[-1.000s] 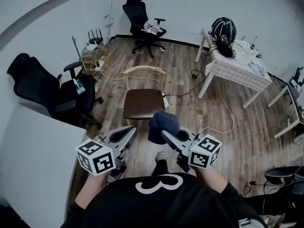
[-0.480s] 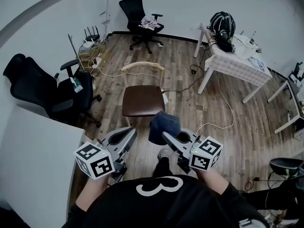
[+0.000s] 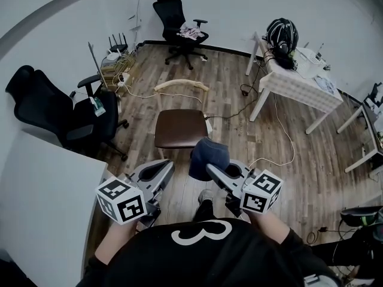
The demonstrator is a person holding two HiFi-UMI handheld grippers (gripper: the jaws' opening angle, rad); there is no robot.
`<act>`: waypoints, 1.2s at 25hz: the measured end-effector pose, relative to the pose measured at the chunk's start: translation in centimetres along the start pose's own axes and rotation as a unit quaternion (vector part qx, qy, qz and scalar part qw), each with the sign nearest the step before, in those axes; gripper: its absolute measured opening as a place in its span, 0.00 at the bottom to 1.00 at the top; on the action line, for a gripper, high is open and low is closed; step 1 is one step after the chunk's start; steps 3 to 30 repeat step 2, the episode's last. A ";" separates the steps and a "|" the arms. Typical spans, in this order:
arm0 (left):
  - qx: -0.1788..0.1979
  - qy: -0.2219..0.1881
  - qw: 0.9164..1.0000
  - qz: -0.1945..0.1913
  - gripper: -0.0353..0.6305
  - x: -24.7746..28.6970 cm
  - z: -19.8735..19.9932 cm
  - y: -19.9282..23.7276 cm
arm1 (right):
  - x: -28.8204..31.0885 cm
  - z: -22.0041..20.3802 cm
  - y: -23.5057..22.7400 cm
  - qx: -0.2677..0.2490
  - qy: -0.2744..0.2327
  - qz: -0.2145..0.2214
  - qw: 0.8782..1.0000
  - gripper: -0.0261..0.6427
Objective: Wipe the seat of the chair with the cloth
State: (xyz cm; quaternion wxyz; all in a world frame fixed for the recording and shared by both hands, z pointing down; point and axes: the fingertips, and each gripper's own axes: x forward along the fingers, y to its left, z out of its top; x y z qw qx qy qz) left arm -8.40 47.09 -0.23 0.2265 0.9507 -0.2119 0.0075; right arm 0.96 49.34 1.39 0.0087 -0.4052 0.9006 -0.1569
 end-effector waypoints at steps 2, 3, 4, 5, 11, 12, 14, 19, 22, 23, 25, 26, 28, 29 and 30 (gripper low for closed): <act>0.001 0.004 1.000 0.004 0.07 -0.3 -0.2 0.1 | 0.0 0.1 0.3 -0.003 0.000 -0.001 1.000 0.11; 0.001 0.004 1.000 0.004 0.07 -0.3 -0.2 0.1 | 0.0 0.1 0.3 -0.003 0.000 -0.001 1.000 0.11; 0.001 0.004 1.000 0.004 0.07 -0.3 -0.2 0.1 | 0.0 0.1 0.3 -0.003 0.000 -0.001 1.000 0.11; 0.001 0.004 1.000 0.004 0.07 -0.3 -0.2 0.1 | 0.0 0.1 0.3 -0.003 0.000 -0.001 1.000 0.11; 0.001 0.004 1.000 0.004 0.07 -0.3 -0.2 0.1 | 0.0 0.1 0.3 -0.003 0.000 -0.001 1.000 0.11; 0.001 0.004 1.000 0.004 0.07 -0.3 -0.2 0.1 | 0.0 0.1 0.3 -0.003 0.000 -0.001 1.000 0.11; 0.001 0.004 1.000 0.004 0.07 -0.3 -0.2 0.1 | 0.0 0.1 0.3 -0.003 0.000 -0.001 1.000 0.11; 0.001 0.004 1.000 0.004 0.07 -0.3 -0.2 0.1 | 0.0 0.1 0.3 -0.003 0.000 -0.001 1.000 0.11; 0.001 0.004 1.000 0.004 0.07 -0.3 -0.2 0.1 | 0.0 0.1 0.3 -0.003 0.000 -0.001 1.000 0.11; 0.001 0.004 1.000 0.004 0.07 -0.3 -0.2 0.1 | 0.0 0.1 0.3 -0.003 0.000 -0.001 1.000 0.11; 0.001 0.004 1.000 0.004 0.07 -0.3 -0.2 0.1 | 0.0 0.1 0.3 -0.003 0.000 -0.001 1.000 0.11; 0.001 0.004 1.000 0.004 0.07 -0.3 -0.2 0.1 | 0.0 0.1 0.3 -0.003 0.000 -0.001 1.000 0.11; 0.001 0.004 1.000 0.004 0.07 -0.3 -0.2 0.1 | 0.0 0.1 0.3 -0.003 0.000 -0.001 1.000 0.11; 0.001 0.004 1.000 0.004 0.07 -0.3 -0.2 0.1 | 0.0 0.1 0.3 -0.003 0.000 -0.001 1.000 0.11; 0.001 0.004 1.000 0.004 0.07 -0.3 -0.2 0.1 | 0.0 0.1 0.3 -0.003 0.000 -0.001 1.000 0.11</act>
